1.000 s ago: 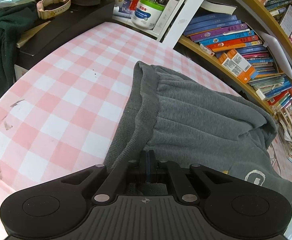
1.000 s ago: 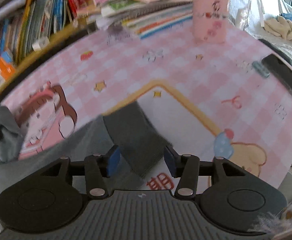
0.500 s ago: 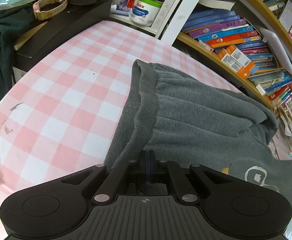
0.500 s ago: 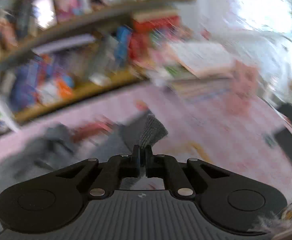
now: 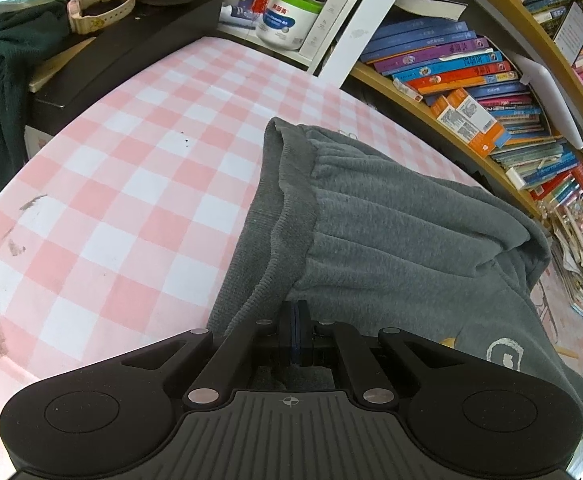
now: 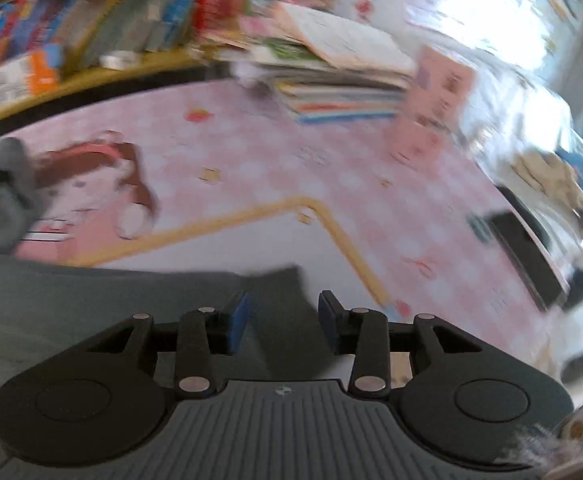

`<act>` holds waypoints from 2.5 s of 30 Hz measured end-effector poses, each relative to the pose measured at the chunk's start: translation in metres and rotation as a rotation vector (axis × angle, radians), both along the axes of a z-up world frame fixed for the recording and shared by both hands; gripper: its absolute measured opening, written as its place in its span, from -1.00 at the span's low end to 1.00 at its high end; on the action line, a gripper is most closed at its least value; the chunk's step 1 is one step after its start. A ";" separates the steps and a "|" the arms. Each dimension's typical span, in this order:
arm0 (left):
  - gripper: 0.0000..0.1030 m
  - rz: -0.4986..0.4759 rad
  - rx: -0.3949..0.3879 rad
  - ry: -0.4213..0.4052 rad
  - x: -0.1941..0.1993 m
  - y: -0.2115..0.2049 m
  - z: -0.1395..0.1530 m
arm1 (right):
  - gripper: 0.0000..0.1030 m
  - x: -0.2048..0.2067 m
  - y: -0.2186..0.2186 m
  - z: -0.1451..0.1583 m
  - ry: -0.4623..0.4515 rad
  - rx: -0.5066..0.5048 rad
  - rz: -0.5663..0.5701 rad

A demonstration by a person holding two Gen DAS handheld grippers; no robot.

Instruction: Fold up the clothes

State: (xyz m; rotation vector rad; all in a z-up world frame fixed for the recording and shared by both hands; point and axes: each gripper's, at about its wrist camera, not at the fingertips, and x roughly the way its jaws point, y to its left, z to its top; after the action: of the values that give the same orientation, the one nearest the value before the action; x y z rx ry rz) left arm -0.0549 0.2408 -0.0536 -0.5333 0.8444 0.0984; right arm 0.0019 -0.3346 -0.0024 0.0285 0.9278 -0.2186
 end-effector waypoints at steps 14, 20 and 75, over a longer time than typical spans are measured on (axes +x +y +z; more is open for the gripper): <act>-0.91 -0.084 0.055 -0.126 0.014 -0.021 0.025 | -0.11 0.064 0.081 -0.006 -0.030 0.116 0.253; -0.92 -0.071 0.075 -0.018 0.025 -0.024 0.005 | -0.07 0.118 0.118 -0.018 0.003 0.191 0.315; -0.91 -0.074 0.079 0.020 0.016 -0.021 0.008 | -0.32 0.011 0.097 -0.015 -0.007 -0.202 0.548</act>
State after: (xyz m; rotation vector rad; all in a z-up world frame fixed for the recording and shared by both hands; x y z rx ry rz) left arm -0.0388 0.2193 -0.0457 -0.4267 0.8749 0.0687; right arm 0.0131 -0.2371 -0.0175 -0.4078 0.8703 0.1978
